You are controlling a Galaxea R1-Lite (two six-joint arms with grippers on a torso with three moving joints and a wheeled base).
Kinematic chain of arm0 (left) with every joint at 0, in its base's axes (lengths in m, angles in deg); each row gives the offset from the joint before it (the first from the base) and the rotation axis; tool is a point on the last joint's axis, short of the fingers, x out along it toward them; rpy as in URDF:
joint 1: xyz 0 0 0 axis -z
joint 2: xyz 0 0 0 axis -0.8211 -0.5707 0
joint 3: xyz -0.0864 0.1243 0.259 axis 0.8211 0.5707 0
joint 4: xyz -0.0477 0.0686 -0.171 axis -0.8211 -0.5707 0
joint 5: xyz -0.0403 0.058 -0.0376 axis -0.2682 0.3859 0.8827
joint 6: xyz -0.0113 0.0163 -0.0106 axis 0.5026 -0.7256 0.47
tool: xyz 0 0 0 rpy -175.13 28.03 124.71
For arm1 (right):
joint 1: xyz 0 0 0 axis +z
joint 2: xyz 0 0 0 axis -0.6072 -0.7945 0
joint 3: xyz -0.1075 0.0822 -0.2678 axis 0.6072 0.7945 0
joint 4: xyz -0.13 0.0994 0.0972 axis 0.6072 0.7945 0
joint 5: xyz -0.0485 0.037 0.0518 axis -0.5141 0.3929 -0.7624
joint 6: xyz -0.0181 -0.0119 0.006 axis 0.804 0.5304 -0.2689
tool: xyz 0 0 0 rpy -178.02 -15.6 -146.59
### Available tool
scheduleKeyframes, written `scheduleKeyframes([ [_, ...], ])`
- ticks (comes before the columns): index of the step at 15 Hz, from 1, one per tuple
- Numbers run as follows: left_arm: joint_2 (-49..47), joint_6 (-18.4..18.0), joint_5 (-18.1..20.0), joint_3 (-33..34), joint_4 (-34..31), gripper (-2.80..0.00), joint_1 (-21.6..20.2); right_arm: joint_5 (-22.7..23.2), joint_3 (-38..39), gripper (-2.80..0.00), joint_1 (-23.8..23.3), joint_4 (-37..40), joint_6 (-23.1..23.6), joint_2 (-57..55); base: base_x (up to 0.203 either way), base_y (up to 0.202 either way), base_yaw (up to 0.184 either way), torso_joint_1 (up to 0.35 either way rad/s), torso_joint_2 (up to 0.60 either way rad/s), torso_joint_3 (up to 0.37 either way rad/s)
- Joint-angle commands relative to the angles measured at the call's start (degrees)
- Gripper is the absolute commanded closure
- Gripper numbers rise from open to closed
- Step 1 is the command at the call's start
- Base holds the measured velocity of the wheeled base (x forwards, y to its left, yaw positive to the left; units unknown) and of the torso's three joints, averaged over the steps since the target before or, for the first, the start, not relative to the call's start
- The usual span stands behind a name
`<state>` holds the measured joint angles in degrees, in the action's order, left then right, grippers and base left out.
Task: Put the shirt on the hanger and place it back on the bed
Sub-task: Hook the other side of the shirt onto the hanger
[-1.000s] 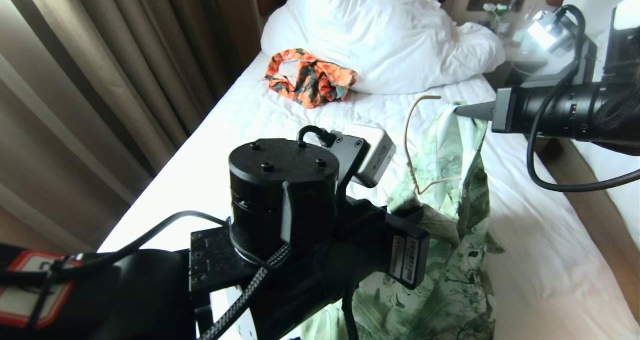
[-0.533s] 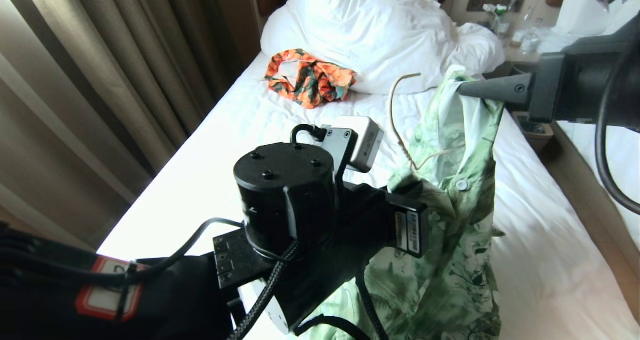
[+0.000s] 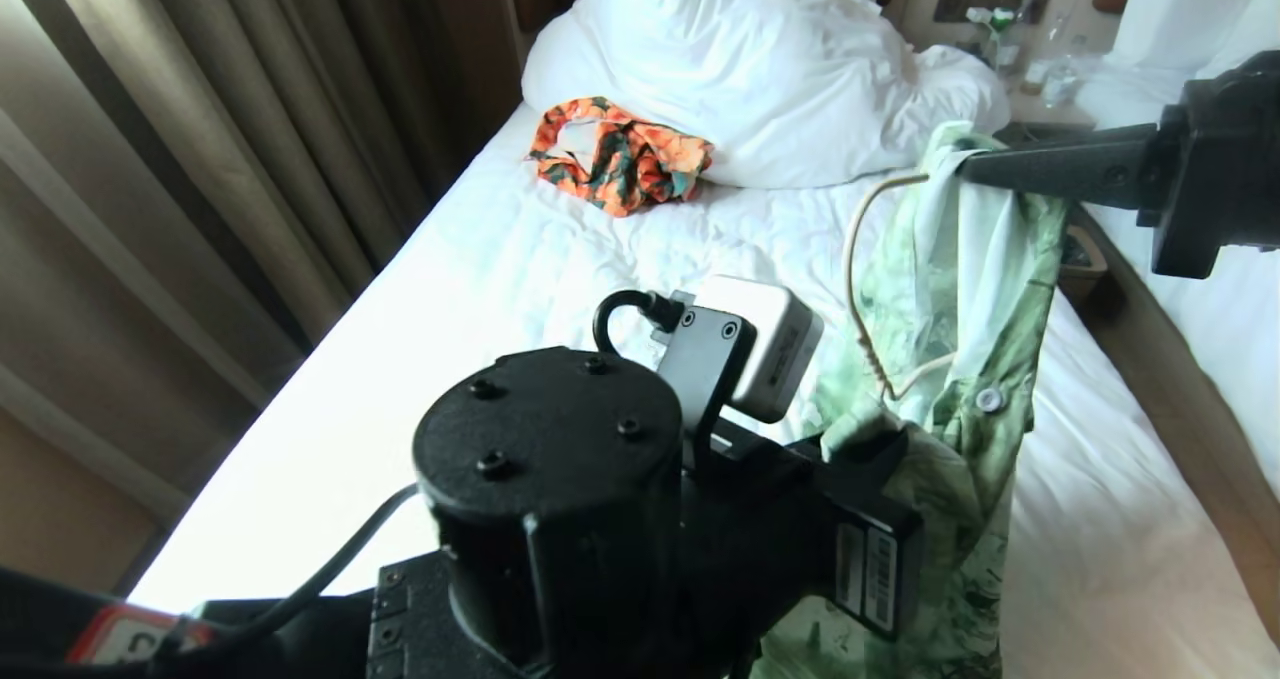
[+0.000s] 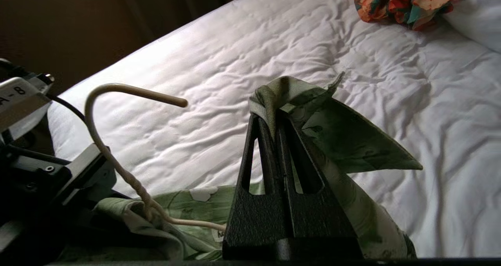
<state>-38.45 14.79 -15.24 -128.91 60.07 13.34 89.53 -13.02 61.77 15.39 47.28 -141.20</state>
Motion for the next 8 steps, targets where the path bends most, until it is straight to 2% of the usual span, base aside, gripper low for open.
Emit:
scheduleKeyframes([
  [1, 1.89, 0.06, -0.35, 1.14, 0.38, 0.00, 0.81, 1.82, -0.42, 0.00, -3.32, -0.06, 0.84, -0.50, 0.000, 0.000, 0.000, 0.000, 0.00, 0.000],
  [5, 1.81, -0.02, -0.30, 2.05, -0.03, 0.00, 1.52, 2.59, -0.51, 0.00, -4.00, -1.62, 0.89, -1.40, 0.000, 0.000, 0.000, 0.000, 0.00, 0.000],
  [8, -2.31, -0.10, 0.11, -0.29, -0.65, 0.00, 1.57, 4.77, -0.44, 0.00, -3.73, -3.84, 0.89, -1.71, 0.000, 0.000, 0.000, 0.000, 0.00, 0.000],
])
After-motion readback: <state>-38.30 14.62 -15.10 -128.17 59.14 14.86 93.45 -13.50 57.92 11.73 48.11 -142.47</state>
